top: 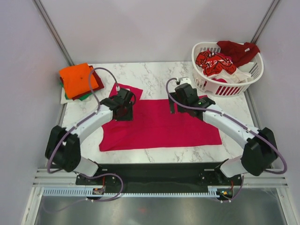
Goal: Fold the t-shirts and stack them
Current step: Fold the tshirt
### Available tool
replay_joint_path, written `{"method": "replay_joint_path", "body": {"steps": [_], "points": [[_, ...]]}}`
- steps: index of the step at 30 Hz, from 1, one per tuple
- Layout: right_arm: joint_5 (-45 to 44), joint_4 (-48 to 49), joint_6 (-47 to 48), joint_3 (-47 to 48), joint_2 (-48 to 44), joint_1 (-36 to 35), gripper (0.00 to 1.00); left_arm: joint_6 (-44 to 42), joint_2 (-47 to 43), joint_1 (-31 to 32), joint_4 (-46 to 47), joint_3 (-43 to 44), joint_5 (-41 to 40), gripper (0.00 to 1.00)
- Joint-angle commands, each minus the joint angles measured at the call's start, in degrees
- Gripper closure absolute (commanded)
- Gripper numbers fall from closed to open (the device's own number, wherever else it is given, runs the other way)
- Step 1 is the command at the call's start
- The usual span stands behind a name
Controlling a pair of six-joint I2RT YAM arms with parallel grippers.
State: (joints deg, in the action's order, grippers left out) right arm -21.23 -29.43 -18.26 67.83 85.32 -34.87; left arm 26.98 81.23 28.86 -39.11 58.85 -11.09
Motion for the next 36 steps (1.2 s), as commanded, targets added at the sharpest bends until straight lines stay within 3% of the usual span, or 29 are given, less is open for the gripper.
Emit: {"method": "replay_joint_path", "body": {"steps": [1,5,11,13,30,32,34,36], "points": [[8.75,3.07,-2.57,-6.90,-5.32,-1.16,0.02,-1.93,6.73,0.84,3.34,4.60,-5.26,0.51],[9.63,2.45,-3.01,-11.58,-12.70,-1.16,0.02,-2.81,12.19,1.81,4.57,7.50,-4.99,0.52],[10.16,0.61,-2.22,-12.81,-16.58,-1.07,0.02,-2.20,17.64,2.07,4.75,8.56,-5.61,0.55],[9.64,0.43,-1.87,-12.73,-17.03,-1.07,0.02,-2.11,18.96,2.42,4.84,8.56,-5.61,0.59],[9.81,0.34,-1.69,-12.99,-16.50,-0.99,0.02,-1.49,20.81,3.13,4.66,6.45,-9.56,0.62],[9.72,0.34,-1.78,-12.99,-16.33,-1.07,0.02,-2.10,20.28,3.13,4.75,6.54,-10.26,0.69],[9.63,0.43,-1.86,-13.08,-16.24,-1.07,0.02,-2.63,20.02,3.13,4.66,6.71,-10.88,0.88],[9.63,0.51,-1.78,-13.08,-16.15,-1.07,0.02,-3.25,20.11,3.13,4.57,6.80,-11.84,0.94]]}}
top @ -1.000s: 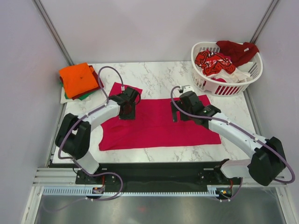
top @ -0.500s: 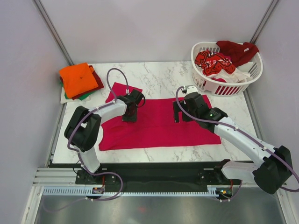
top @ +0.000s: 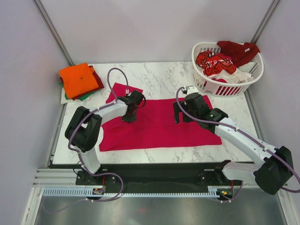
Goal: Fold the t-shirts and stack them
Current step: Fold the tshirt
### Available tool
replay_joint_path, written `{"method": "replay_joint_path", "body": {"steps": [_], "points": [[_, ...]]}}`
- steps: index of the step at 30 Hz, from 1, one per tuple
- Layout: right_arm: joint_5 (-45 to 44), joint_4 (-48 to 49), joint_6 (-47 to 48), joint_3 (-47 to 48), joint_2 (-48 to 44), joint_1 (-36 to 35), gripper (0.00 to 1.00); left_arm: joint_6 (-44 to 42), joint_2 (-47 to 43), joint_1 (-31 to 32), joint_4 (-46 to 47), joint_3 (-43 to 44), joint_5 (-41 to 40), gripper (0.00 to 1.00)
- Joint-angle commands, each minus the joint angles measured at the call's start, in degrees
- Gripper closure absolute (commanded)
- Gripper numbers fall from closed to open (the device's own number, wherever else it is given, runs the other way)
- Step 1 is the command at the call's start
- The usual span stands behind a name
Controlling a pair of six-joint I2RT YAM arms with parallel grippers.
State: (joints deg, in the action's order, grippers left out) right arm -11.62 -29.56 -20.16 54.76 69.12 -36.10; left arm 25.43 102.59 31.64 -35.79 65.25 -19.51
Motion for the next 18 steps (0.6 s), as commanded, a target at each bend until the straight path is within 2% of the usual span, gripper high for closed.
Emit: {"method": "replay_joint_path", "body": {"steps": [1,9,18], "points": [[0.02,0.65,0.12,-0.01,0.05,0.15,0.02,-1.96,-1.07,0.35,1.08,0.57,-3.69,0.97],[-0.07,0.56,0.04,-0.09,0.31,0.15,0.02,-5.12,-1.25,0.27,-0.24,3.12,-7.47,0.98],[0.45,0.73,-0.05,-0.62,0.40,0.15,0.02,-14.26,3.31,-4.29,-7.27,14.81,-15.55,0.97]]}}
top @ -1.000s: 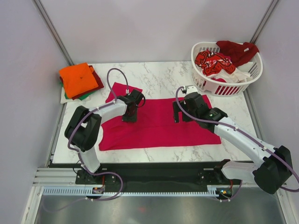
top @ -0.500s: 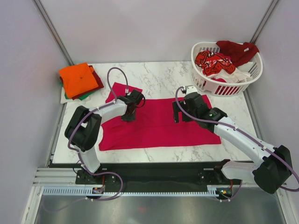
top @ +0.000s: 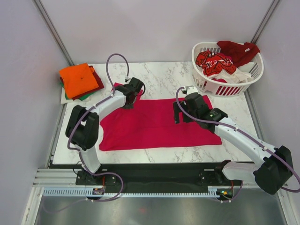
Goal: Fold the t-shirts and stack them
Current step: Fold the tshirt
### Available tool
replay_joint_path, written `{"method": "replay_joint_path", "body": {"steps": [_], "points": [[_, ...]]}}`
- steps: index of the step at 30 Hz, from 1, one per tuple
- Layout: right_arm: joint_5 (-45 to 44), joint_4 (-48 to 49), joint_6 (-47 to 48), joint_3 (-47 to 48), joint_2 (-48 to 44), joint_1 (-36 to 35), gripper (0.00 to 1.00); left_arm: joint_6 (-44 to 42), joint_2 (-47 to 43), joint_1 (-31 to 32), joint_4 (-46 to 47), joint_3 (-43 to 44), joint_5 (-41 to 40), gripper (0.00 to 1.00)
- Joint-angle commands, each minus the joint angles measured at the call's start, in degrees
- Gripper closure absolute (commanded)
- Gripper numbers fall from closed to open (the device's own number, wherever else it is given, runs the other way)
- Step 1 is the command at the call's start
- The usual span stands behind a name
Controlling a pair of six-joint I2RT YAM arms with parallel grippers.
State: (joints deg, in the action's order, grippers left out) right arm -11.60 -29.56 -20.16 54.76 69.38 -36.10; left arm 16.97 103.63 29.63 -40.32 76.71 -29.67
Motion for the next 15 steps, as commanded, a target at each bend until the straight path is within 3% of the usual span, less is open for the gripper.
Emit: {"method": "replay_joint_path", "body": {"steps": [1,3,4,5,6,9,15], "points": [[0.52,0.73,-0.14,-0.71,0.22,0.15,0.02,-6.42,2.80,-2.82,-3.19,4.67,-5.92,0.94],[0.87,0.73,-0.14,-0.71,0.49,0.15,0.02,-8.09,4.03,-4.30,-4.41,5.90,-7.59,0.90],[0.96,0.73,-0.05,-0.71,0.66,0.15,0.02,-8.88,5.16,-4.84,-4.94,7.04,-7.94,0.81],[1.05,0.73,-0.05,-0.62,0.66,0.24,0.02,-9.06,5.70,-5.28,-5.47,7.66,-8.38,0.70],[1.05,0.73,-0.05,-0.62,0.66,0.15,0.02,-9.06,6.14,-6.24,-6.61,8.45,-8.47,0.40],[0.96,0.73,-0.05,-0.80,0.49,0.15,0.02,-8.54,6.76,-8.08,-7.50,8.99,-8.39,0.11],[0.87,0.82,-0.05,-0.97,0.49,0.06,0.02,-5.99,5.44,-11.61,-8.29,13.62,-2.42,0.12]]}}
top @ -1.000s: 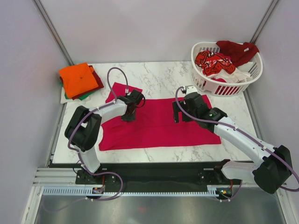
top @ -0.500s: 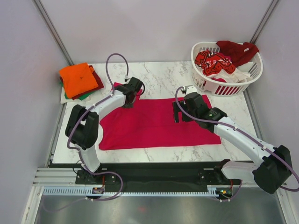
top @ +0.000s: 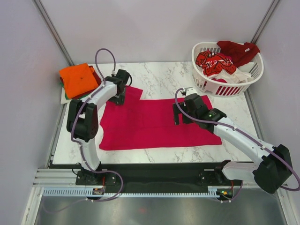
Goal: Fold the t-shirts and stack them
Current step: Fold the tshirt
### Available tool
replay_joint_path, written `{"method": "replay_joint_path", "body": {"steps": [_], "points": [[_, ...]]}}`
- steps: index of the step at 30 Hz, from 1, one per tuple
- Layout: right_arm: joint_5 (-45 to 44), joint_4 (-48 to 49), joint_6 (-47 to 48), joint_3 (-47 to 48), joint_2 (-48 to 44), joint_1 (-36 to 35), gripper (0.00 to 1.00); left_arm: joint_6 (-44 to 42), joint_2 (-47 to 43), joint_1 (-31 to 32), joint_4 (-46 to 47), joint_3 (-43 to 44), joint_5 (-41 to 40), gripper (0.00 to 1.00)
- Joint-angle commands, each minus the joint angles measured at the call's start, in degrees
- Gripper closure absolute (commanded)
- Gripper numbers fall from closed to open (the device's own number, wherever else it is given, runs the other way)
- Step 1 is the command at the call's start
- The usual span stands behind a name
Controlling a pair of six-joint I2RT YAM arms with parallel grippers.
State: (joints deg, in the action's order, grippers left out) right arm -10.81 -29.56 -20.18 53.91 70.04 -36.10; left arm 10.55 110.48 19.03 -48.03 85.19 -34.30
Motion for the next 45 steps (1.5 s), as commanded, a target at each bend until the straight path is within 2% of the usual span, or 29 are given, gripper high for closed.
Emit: {"method": "replay_joint_path", "body": {"steps": [1,5,6,11,18,25,34,37,38,41,42,44,45], "points": [[0.09,0.82,-0.12,-0.03,0.01,0.15,0.02,0.35,-1.06,-1.10,-0.49,6.47,3.62,0.12],[0.00,0.73,-0.12,0.06,0.18,0.15,0.02,-0.61,5.16,-2.06,-0.40,15.51,9.42,0.15],[-0.09,0.73,-0.03,-0.03,0.01,0.15,0.02,-0.88,6.75,-3.02,-0.48,19.97,11.00,0.16],[-0.79,0.65,-0.03,-0.56,-0.34,0.15,0.02,-0.09,16.25,-7.24,-0.57,35.54,25.14,0.21],[-1.41,0.65,-0.12,-0.39,1.24,0.15,0.02,5.53,27.67,-12.60,-0.49,46.54,33.76,0.27],[-1.50,0.65,0.06,-0.38,2.82,0.15,0.02,6.42,33.92,-14.37,0.04,52.71,37.38,0.33],[-1.67,0.56,0.15,-0.12,4.40,0.15,0.02,5.80,37.18,-15.16,0.66,51.22,36.94,0.37],[-1.58,0.65,0.06,-0.03,5.02,0.15,0.02,5.28,37.97,-15.16,0.75,50.69,37.03,0.46],[-1.50,0.65,0.14,-0.03,5.19,0.15,0.02,5.10,37.97,-15.25,0.92,50.69,37.03,0.57],[-1.67,0.82,0.06,-0.03,5.45,0.24,0.02,4.92,37.97,-15.25,1.10,50.69,37.65,0.73],[-1.76,0.73,0.14,-0.03,5.72,0.15,0.02,4.66,37.97,-15.25,1.18,50.78,37.82,0.84],[-1.76,0.73,0.15,0.14,5.81,0.15,0.02,4.57,37.45,-15.25,1.01,50.52,38.26,0.98],[-1.67,0.82,0.15,0.23,5.98,0.24,0.02,4.57,36.92,-15.16,1.01,50.25,38.52,0.98]]}}
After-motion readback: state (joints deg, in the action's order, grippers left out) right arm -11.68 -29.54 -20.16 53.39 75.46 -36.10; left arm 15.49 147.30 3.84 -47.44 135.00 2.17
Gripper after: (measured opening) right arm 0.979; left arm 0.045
